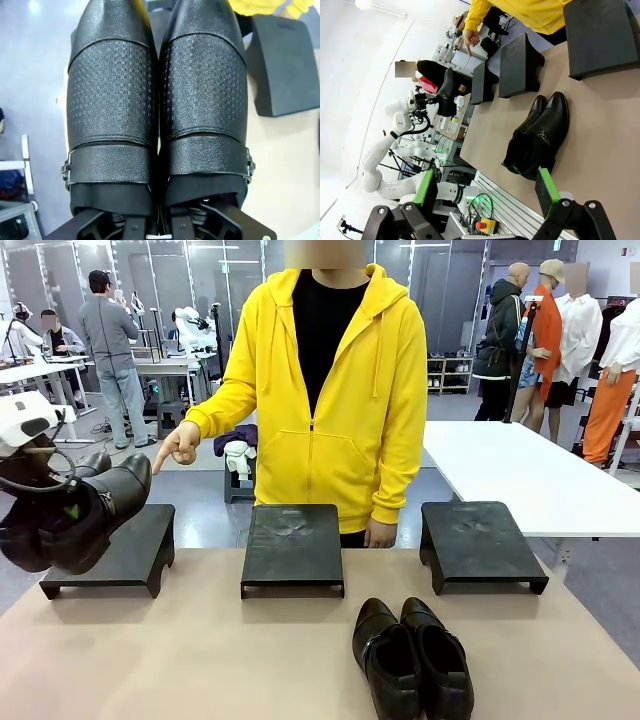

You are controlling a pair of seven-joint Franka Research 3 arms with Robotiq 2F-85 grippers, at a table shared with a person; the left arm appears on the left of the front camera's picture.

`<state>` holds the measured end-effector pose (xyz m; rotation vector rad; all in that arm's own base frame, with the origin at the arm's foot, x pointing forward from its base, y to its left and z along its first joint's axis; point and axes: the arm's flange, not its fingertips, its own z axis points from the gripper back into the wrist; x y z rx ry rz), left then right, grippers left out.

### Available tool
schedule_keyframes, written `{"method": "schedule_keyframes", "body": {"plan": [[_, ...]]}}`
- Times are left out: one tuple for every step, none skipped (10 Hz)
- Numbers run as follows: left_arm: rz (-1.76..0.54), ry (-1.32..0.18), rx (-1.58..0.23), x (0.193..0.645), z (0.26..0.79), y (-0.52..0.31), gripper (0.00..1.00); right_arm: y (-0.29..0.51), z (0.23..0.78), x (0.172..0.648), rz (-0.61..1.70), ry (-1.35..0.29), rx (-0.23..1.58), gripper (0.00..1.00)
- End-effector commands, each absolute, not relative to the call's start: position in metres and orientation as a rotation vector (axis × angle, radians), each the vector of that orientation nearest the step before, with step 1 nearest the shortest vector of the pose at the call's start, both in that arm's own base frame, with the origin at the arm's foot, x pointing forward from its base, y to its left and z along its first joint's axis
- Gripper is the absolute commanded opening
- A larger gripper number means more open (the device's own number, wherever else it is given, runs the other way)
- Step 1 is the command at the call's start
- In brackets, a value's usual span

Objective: Place the shoes on the stand as instructed by the person.
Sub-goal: Pick up one pair of Shoes and place it on the Shoes Stand indicated by the person.

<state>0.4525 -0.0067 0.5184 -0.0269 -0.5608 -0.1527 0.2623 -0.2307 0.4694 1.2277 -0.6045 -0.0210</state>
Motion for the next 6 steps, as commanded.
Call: {"method": "schedule_keyframes", "body": {"plan": [[-0.202,-0.631,0.001,0.489,0.513,-0.002,0.11,-0.230,0.471,0.262,-0.010,-0.615,1.236,1.00],[-0.176,-0.640,0.011,0.503,0.500,0.003,0.11,-0.230,0.471,0.262,-0.010,-0.615,1.236,1.00],[-0.176,-0.651,-0.009,0.512,0.491,0.004,0.11,-0.230,0.471,0.262,-0.010,-0.615,1.236,1.00],[-0.189,-0.665,0.010,0.520,0.482,0.004,0.11,-0.230,0.471,0.262,-0.010,-0.615,1.236,1.00],[-0.170,-0.671,0.014,0.529,0.473,0.005,0.11,-0.230,0.471,0.262,-0.010,-0.615,1.236,1.00],[-0.144,-0.690,0.014,0.538,0.465,0.008,0.11,-0.230,0.471,0.262,-0.010,-0.615,1.236,1.00]]}}
